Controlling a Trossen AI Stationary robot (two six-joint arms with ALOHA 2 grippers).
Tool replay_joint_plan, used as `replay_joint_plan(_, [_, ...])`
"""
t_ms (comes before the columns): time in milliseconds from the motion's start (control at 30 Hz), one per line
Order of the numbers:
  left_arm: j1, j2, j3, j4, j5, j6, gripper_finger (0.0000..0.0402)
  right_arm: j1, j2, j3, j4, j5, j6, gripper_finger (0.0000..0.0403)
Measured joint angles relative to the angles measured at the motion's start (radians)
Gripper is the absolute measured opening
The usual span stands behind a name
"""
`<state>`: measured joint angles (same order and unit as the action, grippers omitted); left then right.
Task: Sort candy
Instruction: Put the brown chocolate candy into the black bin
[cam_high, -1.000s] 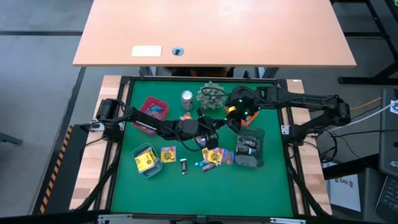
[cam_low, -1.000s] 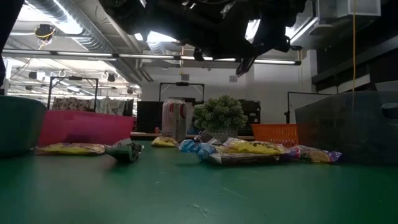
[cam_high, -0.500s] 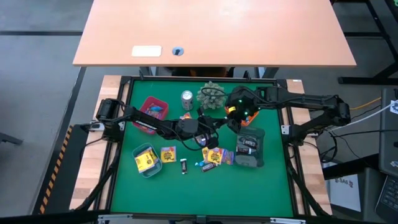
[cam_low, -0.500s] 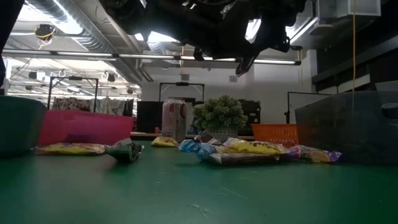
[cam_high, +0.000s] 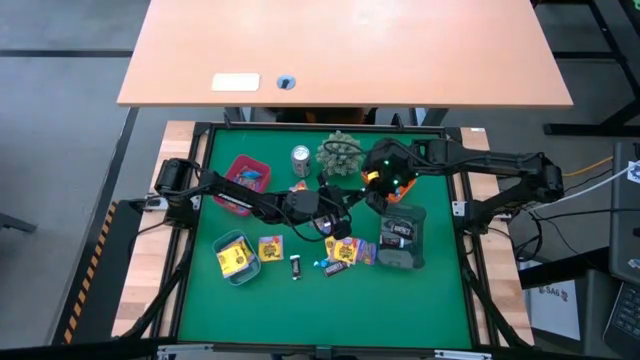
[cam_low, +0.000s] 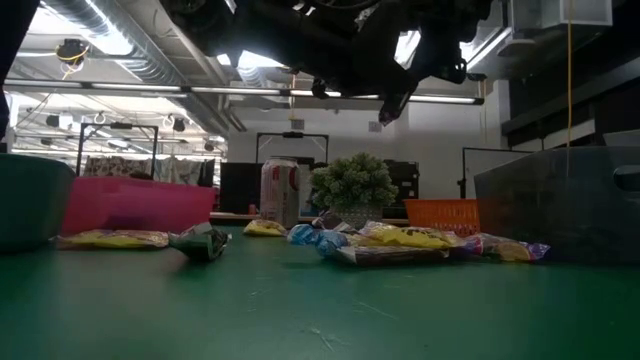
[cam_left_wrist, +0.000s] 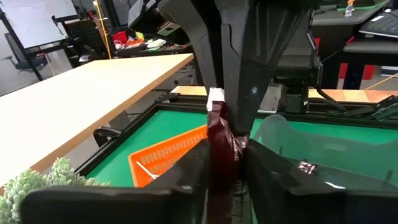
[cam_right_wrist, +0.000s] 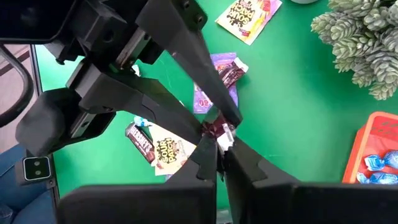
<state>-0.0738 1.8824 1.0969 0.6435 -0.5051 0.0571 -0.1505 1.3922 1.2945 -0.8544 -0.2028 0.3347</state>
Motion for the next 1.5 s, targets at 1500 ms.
replay_joint_plan(1500, [-0.02,-0.055,0.001,-0.138,0.001,-0.026,0.0167,0.0,0.001,0.0,-0.553,-0.115,-0.029,0.0024])
